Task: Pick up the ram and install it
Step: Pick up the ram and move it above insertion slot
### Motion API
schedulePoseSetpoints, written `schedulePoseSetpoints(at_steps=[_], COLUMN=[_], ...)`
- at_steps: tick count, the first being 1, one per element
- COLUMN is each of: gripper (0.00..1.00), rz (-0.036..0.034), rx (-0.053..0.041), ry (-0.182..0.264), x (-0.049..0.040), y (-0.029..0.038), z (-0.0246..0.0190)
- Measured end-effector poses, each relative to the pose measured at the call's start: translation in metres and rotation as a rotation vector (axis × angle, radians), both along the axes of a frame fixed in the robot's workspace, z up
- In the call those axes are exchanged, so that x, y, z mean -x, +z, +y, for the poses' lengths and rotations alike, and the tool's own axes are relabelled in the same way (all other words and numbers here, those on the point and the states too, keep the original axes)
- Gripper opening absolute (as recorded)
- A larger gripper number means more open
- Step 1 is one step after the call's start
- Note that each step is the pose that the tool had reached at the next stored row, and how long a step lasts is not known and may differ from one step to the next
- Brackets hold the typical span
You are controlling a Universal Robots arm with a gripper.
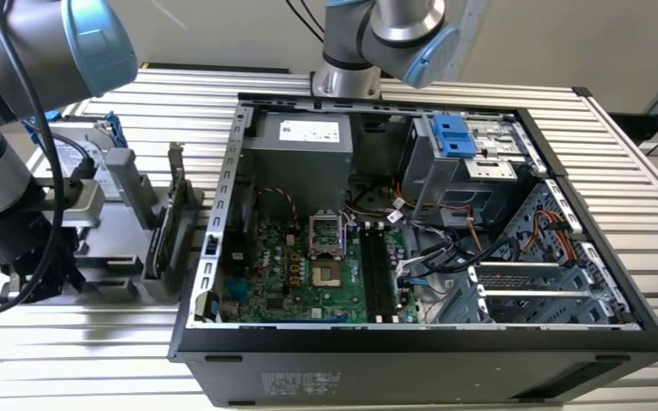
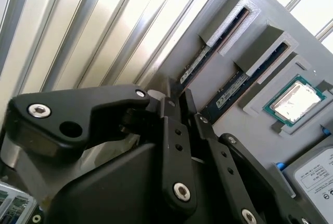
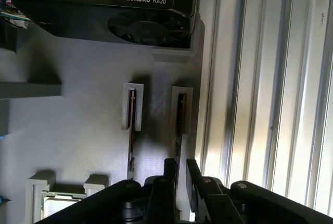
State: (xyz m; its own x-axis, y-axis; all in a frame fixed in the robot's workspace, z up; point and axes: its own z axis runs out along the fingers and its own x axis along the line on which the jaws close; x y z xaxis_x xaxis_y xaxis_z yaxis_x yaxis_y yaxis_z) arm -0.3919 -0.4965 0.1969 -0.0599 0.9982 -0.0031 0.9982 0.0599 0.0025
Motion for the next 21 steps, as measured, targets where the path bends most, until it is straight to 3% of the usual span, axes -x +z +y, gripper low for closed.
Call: schedulePoseSetpoints(at_steps=[21], gripper=[0.00], rz=[0.0000], rx=[0.0000], ry=[0.000], x=[0.0000], y=[-0.0004], z=[0.0000])
